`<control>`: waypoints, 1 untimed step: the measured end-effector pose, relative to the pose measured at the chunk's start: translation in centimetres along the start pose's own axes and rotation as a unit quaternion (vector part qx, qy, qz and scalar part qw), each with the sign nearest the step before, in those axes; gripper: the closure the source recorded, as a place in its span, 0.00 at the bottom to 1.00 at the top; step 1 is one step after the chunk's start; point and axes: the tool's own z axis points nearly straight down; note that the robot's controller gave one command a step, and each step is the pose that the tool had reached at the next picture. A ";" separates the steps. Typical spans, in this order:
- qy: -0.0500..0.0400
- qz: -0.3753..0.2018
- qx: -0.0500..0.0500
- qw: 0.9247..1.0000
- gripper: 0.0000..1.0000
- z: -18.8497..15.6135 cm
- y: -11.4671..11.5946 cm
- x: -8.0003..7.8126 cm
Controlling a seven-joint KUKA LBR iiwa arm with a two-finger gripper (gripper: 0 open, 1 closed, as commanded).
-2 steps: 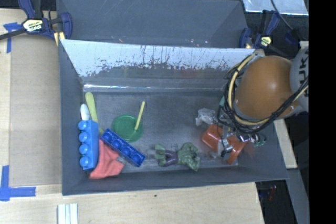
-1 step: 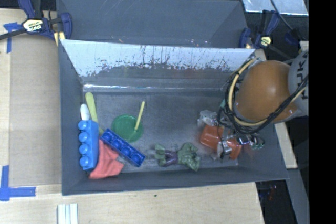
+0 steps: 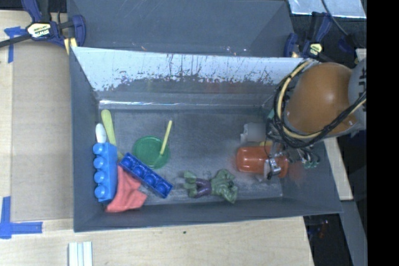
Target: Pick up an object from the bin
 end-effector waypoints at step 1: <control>0.000 0.091 0.000 0.996 1.00 -0.1 -1.4 1.3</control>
Offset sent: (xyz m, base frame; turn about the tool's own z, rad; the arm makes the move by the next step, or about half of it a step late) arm 0.0000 0.0000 0.0000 0.0000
